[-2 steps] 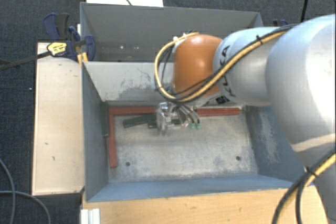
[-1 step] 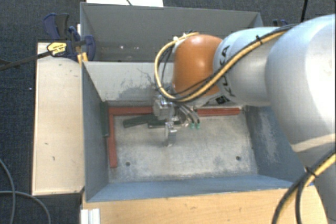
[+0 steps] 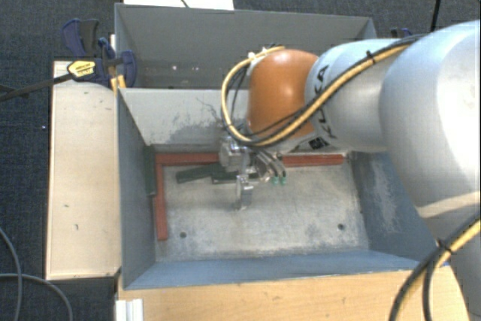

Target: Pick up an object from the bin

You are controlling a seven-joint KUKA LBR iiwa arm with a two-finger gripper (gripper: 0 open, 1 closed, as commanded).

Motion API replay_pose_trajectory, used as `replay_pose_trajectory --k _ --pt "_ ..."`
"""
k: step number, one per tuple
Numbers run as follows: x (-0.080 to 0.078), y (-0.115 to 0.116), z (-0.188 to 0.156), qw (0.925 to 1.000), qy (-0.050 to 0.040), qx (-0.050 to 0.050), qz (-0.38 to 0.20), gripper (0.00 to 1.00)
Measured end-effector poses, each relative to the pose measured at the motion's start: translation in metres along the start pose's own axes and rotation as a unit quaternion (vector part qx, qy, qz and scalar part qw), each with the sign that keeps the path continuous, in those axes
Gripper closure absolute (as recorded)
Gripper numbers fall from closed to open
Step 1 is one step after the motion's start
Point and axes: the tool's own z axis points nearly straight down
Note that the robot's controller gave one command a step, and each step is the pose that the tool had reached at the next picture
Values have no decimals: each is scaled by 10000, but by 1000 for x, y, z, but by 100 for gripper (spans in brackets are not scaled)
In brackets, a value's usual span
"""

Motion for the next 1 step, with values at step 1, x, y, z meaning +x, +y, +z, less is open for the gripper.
replay_pose_trajectory --k 1 --pt "-2 -9 1 9967 -9 2 815 100"
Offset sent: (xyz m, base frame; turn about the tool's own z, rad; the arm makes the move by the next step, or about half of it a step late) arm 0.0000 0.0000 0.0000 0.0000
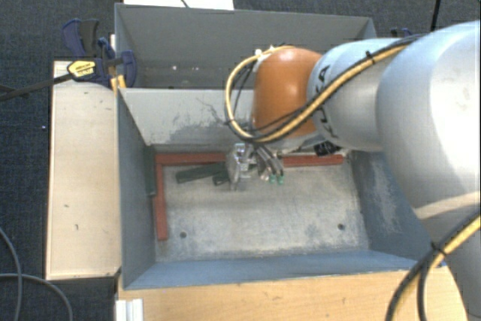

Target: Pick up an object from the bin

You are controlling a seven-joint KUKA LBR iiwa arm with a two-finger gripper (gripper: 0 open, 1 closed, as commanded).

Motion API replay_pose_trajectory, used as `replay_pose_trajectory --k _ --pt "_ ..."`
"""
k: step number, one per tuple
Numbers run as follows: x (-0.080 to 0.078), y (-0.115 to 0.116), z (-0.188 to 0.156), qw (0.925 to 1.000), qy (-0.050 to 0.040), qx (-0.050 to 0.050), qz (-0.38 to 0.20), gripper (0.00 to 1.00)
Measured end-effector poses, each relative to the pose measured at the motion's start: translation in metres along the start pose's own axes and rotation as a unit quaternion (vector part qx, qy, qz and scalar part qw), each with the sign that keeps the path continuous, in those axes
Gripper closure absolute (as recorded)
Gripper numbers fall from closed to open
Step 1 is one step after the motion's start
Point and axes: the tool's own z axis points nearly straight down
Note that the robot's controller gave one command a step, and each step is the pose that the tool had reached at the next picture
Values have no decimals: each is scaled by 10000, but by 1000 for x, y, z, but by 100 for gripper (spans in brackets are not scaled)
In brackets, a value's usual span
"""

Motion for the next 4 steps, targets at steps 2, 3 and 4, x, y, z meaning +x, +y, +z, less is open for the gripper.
replay_pose_trajectory --k 2,3,4 --pt "0 0 0 10000 0 -1 7 0" --pt "19 5 7 9952 19 4 978 100" --pt "19 5 7 9952 19 4 978 100"
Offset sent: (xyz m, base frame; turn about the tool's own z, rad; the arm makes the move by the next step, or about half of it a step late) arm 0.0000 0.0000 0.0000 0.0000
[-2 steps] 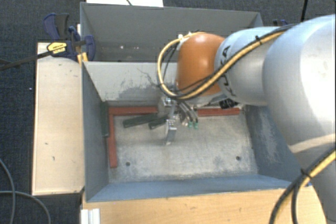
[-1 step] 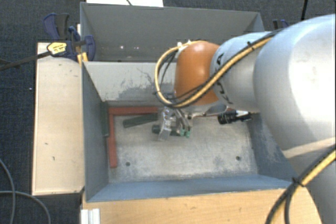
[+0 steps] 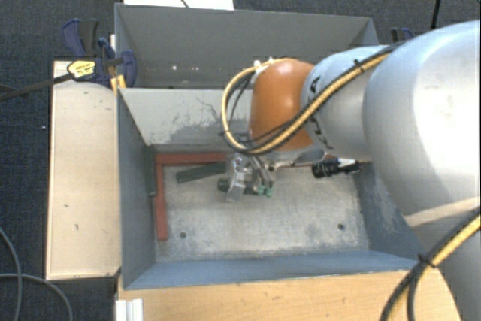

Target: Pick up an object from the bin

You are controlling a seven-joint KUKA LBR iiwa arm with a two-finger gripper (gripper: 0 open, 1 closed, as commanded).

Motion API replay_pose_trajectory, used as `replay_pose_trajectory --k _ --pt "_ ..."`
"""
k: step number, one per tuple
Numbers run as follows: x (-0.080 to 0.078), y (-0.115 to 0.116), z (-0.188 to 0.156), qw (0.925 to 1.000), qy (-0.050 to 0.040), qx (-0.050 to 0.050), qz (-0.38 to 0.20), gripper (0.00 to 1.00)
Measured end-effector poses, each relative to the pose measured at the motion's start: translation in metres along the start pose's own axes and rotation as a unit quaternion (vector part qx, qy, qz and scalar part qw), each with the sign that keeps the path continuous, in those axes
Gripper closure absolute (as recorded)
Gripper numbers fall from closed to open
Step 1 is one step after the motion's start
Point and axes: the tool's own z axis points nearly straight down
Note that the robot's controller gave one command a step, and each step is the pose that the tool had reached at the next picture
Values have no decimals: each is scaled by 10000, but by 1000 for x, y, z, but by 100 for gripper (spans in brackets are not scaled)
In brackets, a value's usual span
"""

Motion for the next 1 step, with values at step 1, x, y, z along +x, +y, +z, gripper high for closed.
replay_pose_trajectory --k 1 --pt "10 -10 -162 9989 -15 2 -461 100"
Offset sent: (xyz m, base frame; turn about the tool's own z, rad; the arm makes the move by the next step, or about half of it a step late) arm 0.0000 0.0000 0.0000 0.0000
